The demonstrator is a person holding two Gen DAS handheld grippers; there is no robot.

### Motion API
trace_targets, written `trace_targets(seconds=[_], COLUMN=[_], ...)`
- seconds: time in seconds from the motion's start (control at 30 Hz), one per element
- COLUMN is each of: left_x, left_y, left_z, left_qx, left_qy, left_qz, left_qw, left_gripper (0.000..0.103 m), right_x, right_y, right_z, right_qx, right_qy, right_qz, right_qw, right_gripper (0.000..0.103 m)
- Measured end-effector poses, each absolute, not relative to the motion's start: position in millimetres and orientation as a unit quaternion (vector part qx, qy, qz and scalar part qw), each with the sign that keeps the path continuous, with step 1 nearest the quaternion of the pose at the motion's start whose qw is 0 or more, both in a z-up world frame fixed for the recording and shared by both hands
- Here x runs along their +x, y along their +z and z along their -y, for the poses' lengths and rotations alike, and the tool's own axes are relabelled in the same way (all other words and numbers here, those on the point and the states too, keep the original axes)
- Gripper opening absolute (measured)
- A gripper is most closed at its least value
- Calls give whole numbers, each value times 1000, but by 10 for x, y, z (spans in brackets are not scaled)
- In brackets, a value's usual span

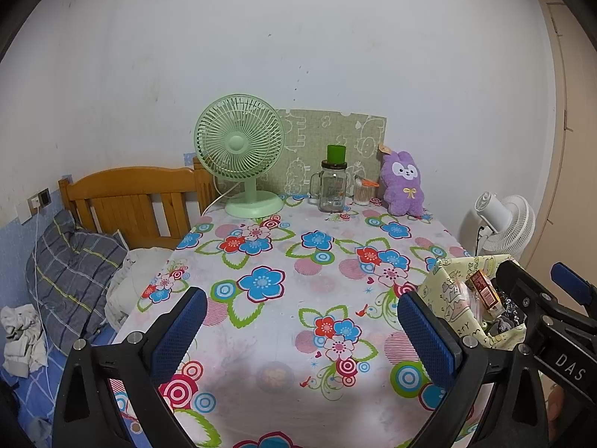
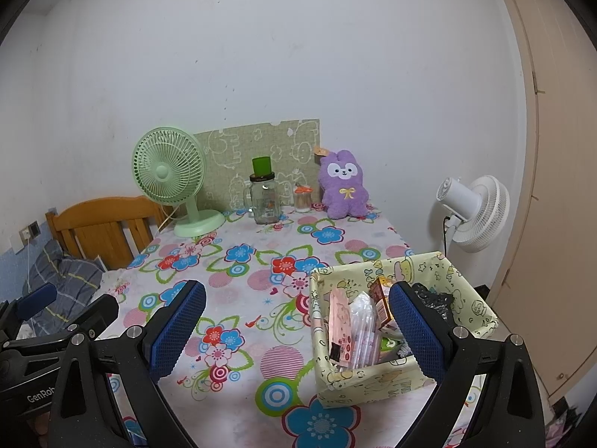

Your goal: Organize soft objects

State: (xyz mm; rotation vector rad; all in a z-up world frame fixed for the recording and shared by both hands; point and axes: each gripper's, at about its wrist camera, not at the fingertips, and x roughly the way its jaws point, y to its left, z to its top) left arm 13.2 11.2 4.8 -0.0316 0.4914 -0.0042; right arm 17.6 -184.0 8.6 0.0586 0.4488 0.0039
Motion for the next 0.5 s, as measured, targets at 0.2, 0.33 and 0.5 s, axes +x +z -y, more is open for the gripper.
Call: trace_targets(seconds=[0.2,0.33,0.5], left_x=[129,131,149], left_y=[46,59,90], left_z=[-114,-109,-112], left_qx=[-16,-16,-16], left_qy=[-3,-3,-5], left_qz=[-242,-242,-243], left_qw=[970,970,970], left_gripper=[103,103,103], right_x=[161,147,149], right_y=[104,108,107], right_z=[1871,1875,1880], right_qx=[31,31,31], right_qy=[1,-1,-2], right_qz=[-223,-222,-222], right_qw=[974,975,975], right_gripper=[100,100,100])
